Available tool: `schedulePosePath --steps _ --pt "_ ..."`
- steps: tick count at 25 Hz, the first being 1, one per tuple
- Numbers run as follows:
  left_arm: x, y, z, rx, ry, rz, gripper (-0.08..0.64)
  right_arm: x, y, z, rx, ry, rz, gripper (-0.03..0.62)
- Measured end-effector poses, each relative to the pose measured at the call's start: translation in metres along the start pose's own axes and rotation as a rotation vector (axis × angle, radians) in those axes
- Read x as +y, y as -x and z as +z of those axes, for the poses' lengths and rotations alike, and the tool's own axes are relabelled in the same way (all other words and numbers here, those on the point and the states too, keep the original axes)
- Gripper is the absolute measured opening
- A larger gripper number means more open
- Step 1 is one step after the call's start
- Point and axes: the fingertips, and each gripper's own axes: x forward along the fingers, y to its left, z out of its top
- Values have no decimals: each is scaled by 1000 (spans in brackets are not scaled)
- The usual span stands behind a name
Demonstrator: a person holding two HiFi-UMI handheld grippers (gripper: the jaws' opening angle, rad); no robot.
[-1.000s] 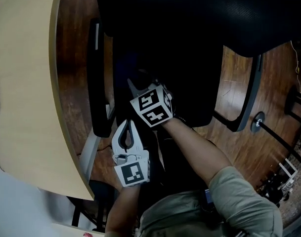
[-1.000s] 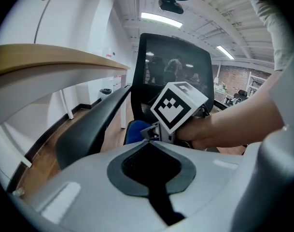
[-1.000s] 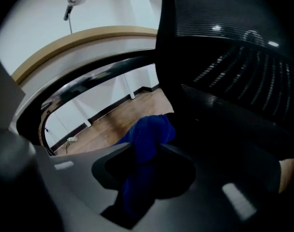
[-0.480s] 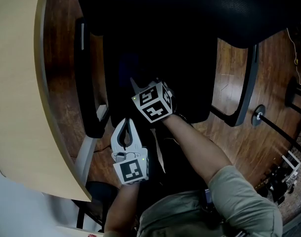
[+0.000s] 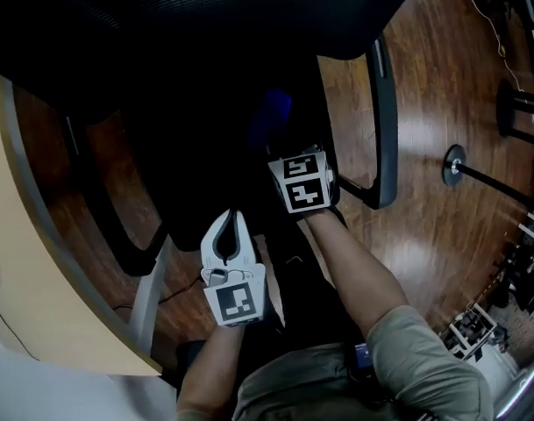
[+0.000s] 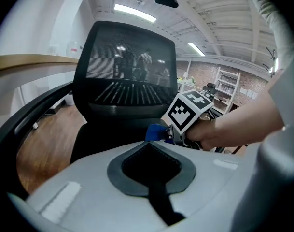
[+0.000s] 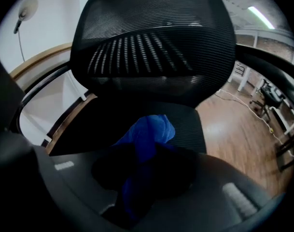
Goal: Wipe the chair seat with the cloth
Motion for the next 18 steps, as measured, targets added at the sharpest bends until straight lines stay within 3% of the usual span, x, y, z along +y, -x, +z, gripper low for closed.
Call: schedulePosePath --steps 4,9,18 --pt "-32 -16 6 16 -41 -68 4 -61 19 -22 5 -133 -115 99" --pt "-58 -36 5 37 -85 -119 5 -107 34 -57 28 -279 -210 100" --pt "-73 -47 -9 51 -94 -137 5 -118 31 -85 42 -346 -225 101"
